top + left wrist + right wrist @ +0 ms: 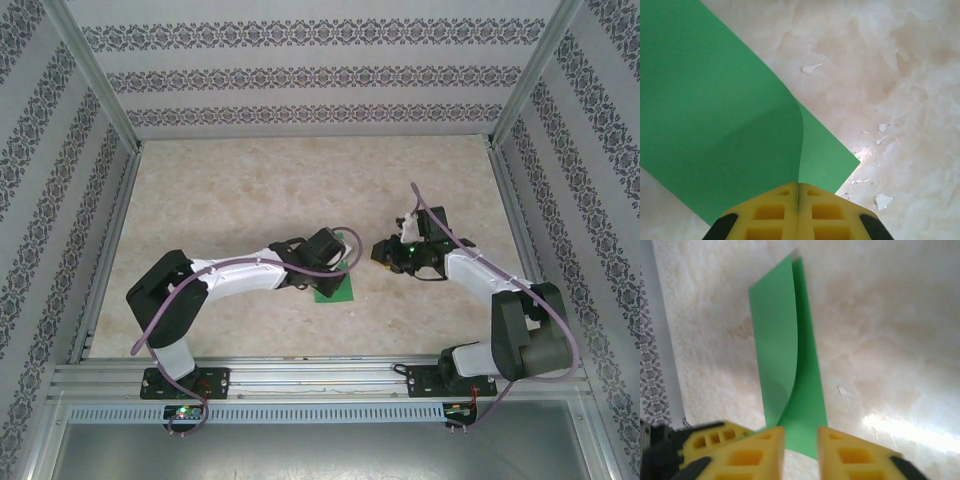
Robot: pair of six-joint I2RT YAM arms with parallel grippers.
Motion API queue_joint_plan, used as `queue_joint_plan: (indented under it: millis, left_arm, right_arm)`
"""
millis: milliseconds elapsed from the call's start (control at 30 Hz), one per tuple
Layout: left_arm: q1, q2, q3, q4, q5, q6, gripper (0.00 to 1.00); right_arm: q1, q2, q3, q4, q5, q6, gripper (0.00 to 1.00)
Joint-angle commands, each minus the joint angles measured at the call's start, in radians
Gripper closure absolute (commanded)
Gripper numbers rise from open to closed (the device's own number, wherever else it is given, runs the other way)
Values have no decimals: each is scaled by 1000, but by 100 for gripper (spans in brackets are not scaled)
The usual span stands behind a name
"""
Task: Fold a paper plane with a square sheet of paper (fold left side to right side)
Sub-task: Fold the triangle a second time at the center of the table.
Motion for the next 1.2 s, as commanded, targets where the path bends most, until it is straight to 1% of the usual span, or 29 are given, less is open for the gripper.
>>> queue_joint_plan:
  millis: [0,100,133,333,500,667,900,1167]
  left_arm:
    - [57,-35,-50,106,173,-112,100]
    - [89,-38,-83,152,237,-151,99]
    - [95,-38,-89,158,245,-160,99]
    - [114,-41,-116,188,278,-188,97]
    - [126,-43,-129,187,284,-197,96]
    - [140,-32,-139,189,319,-198,96]
    - [156,-43,-166,213,308,-205,98]
    - [180,-41,-173,208,313,-204,99]
  right_arm:
    - [36,-26,-67,76,-42,12,86]
    - [106,-18,-98,114,-32,39,99]
    - [129,-12,-105,124,-23,50,100]
    - [224,37,-134,212,8,125,100]
    - [287,85,-129,234,34,144,100]
    - [310,133,-117,237,43,144,100]
    - [324,174,-110,227,54,139,100]
    - [329,194,-101,175,77,116,100]
